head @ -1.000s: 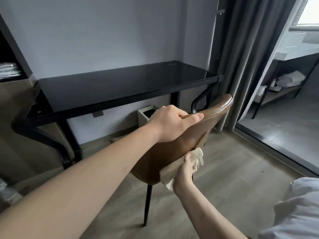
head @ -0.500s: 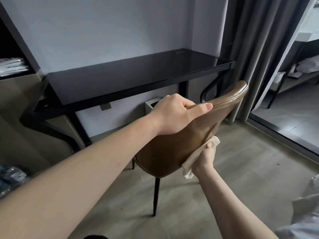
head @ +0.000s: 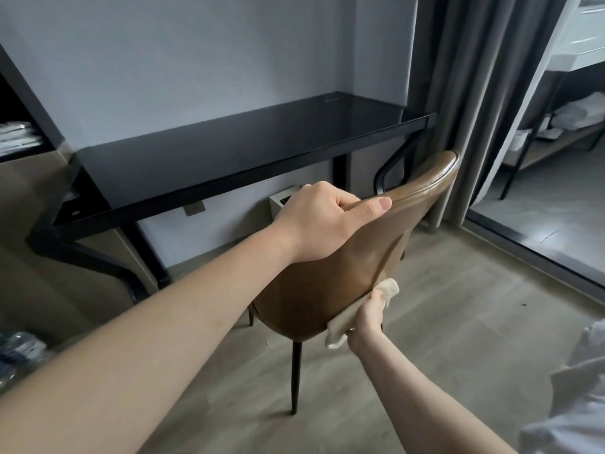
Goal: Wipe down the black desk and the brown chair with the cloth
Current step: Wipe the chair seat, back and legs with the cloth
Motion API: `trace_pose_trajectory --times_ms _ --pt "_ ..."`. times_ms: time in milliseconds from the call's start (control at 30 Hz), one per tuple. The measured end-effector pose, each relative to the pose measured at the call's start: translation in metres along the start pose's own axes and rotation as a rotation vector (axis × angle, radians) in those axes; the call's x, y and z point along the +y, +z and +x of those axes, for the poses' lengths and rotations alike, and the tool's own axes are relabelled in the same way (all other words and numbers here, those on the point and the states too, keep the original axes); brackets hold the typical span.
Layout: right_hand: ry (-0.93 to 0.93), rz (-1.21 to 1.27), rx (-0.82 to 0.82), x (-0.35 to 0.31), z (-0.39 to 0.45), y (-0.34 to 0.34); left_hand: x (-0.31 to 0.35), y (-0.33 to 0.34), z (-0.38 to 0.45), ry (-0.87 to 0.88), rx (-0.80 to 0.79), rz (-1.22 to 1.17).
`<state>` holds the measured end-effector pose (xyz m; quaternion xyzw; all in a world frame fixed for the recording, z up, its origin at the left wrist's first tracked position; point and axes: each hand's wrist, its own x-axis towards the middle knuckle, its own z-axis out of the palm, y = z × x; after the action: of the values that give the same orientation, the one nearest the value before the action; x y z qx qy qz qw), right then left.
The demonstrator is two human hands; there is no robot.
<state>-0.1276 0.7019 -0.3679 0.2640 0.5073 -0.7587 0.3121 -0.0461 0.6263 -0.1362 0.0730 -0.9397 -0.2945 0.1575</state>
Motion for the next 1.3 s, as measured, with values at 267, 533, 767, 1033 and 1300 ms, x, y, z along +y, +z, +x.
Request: trace_pose_trajectory --times_ms 267,533,767,1033,1300 --pt "0.176 0.117 -0.159 0.054 -0.06 0.009 0.003 -0.011 -0.012 -0.075 -0.024 0.008" --pt "0.218 0.178 0.061 -0.006 -0.03 0.019 -0.006 -0.014 -0.016 -0.043 -0.016 -0.005" --pt "0.035 0.177 -0.015 -0.048 0.019 0.01 -0.017 -0.01 -0.009 0.026 -0.004 -0.021" --pt "0.046 0.163 0.012 -0.036 0.019 0.009 -0.014 -0.01 -0.009 0.022 -0.016 -0.028" --pt "0.135 0.012 -0.12 0.039 -0.06 0.012 -0.002 -0.014 -0.017 -0.076 -0.011 -0.012"
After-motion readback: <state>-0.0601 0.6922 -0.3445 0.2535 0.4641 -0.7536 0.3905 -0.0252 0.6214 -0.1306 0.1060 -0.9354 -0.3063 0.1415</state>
